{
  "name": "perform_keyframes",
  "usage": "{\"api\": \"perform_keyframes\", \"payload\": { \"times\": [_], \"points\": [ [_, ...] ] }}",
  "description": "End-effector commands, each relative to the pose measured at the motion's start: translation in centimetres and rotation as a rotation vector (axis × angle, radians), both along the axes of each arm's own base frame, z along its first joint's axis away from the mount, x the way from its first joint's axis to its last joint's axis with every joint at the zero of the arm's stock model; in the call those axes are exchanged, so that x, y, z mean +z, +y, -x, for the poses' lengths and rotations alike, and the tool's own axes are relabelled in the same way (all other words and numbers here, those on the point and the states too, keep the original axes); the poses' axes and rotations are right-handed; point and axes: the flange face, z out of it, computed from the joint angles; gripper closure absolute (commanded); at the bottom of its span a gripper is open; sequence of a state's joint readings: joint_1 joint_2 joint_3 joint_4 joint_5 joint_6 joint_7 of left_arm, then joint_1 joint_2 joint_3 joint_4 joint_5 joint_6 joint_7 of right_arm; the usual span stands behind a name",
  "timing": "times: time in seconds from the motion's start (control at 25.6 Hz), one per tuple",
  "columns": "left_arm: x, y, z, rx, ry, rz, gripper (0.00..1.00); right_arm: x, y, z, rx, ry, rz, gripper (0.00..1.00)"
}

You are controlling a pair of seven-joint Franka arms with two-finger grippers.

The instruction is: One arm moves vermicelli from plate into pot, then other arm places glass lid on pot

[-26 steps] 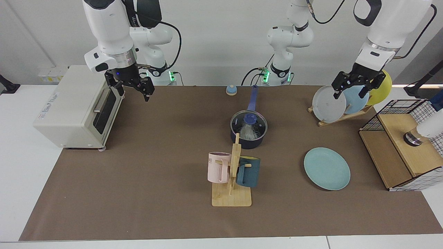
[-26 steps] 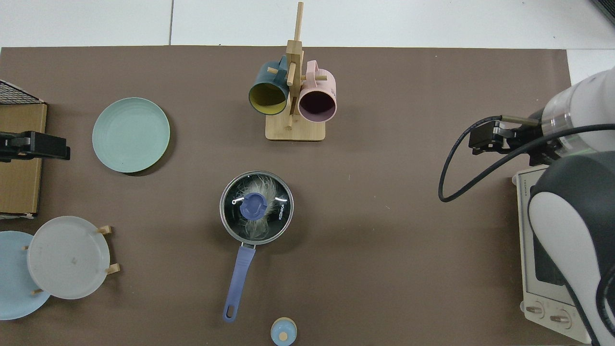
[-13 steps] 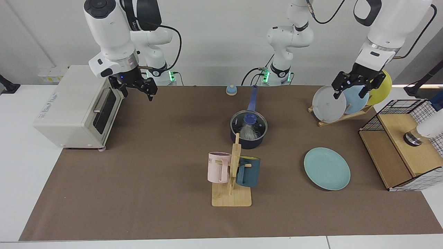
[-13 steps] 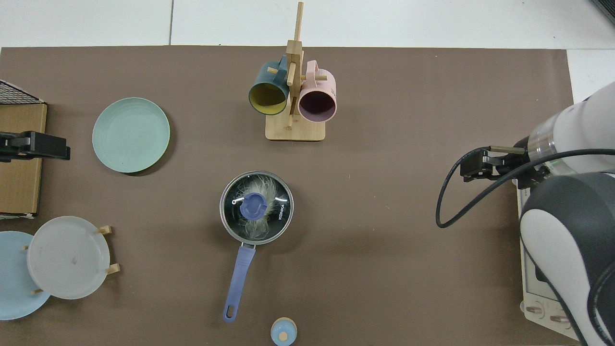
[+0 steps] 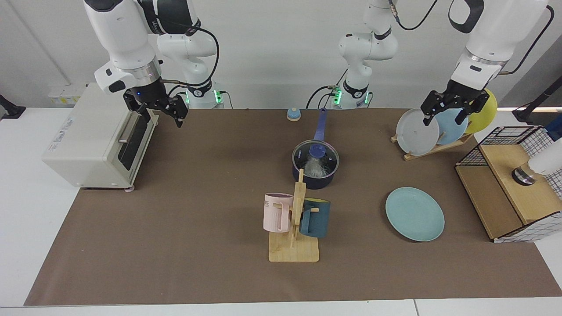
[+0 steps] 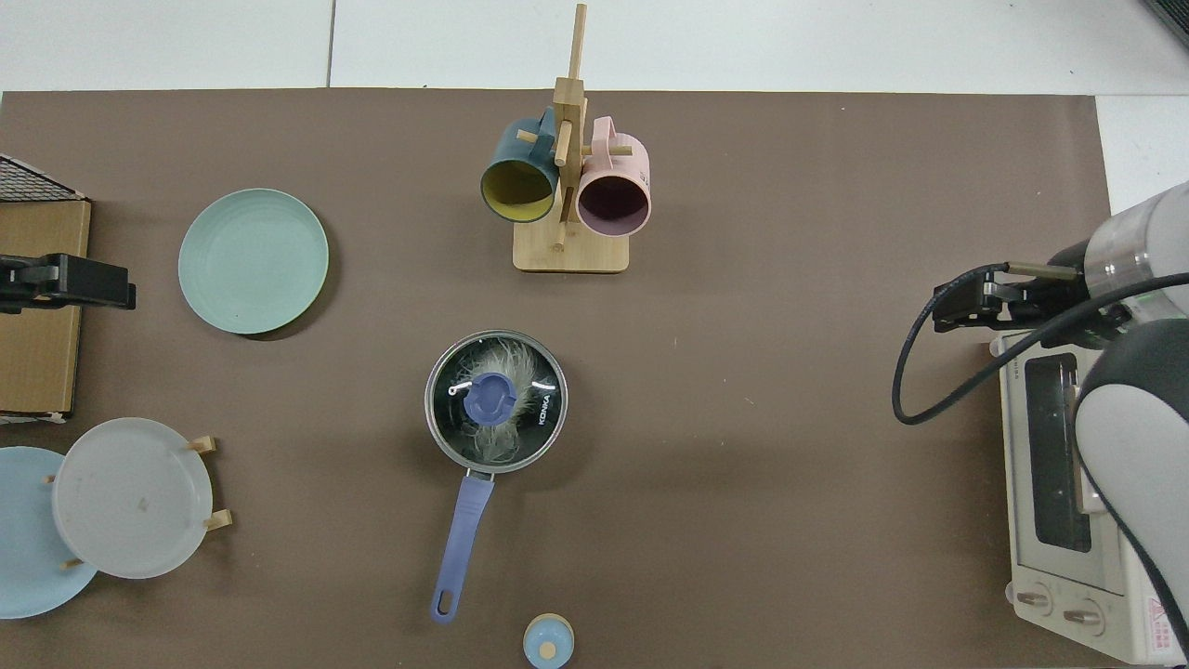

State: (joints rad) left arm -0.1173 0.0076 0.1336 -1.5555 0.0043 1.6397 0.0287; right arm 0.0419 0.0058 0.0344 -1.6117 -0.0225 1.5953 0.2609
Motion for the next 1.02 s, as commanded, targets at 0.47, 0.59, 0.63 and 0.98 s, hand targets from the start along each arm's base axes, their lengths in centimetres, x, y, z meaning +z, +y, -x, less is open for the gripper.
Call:
{"api": "perform_keyframes", "payload": {
  "times": [0.47,0.59,0.63,0.98],
  "points": [
    [0.07,0.04,0.42,0.011,0.008,-0.003,0.0,1.48,-1.8,0.16,0.067,-0.02,-0.032,0.0],
    [0.07,0.04,0.42,0.011,0.008,-0.003,0.0,1.49,-1.72,0.22,0.067,-0.02,-0.032,0.0],
    [0.07,0.04,0.42,0.011,0.008,-0.003,0.0,1.42,-1.71,0.22,0.067,-0.018,-0.032,0.0],
    [0.07,0.04,0.42,0.011,0.008,-0.003,0.0,1.38,-1.47,0.48,0.069,-0.009,-0.032,0.0]
  ]
}}
